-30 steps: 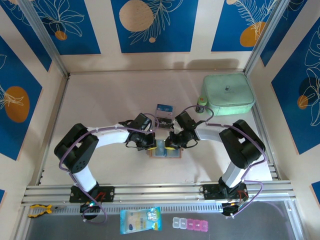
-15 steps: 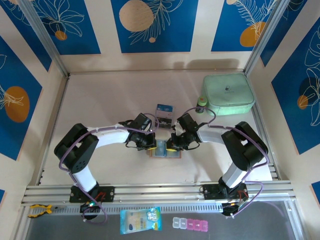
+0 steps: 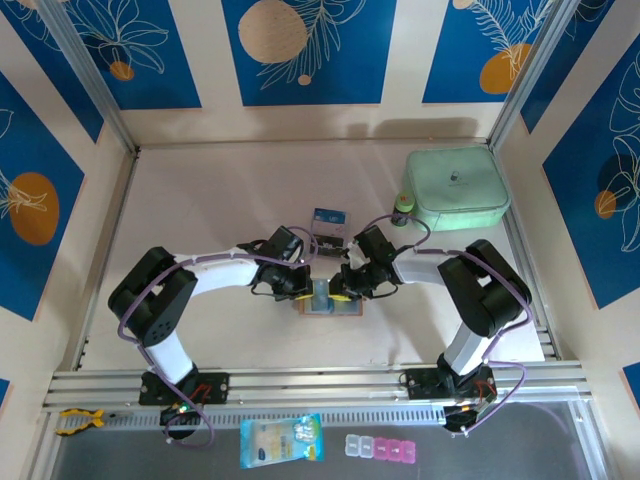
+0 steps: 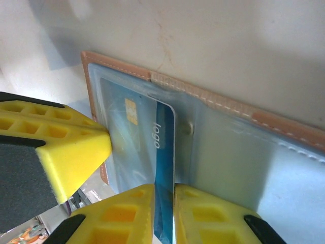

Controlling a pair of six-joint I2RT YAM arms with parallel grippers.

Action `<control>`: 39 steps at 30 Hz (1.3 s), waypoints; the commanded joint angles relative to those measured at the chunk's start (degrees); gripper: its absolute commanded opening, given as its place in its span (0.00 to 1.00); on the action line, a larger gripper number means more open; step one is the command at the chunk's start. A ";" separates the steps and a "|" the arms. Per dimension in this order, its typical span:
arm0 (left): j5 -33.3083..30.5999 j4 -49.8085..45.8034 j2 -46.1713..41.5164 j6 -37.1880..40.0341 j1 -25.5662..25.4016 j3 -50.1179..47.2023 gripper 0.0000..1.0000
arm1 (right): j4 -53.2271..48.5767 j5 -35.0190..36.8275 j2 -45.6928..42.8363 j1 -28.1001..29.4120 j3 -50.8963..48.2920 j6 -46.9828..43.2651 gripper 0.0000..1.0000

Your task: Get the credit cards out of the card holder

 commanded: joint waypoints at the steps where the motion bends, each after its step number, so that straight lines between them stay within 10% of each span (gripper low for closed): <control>1: -2.12 -2.91 1.71 0.34 -0.15 -1.69 0.03 | 1.79 -2.30 0.14 0.12 -1.18 0.96 0.14; 27: -2.27 -3.54 -1.29 1.17 1.39 -3.79 0.04 | -8.33 3.35 -13.85 -1.38 -6.41 -2.42 0.00; 39: -0.50 -2.39 -4.19 1.75 1.49 -2.73 0.12 | -29.07 11.11 -18.90 -3.65 7.64 -19.85 0.00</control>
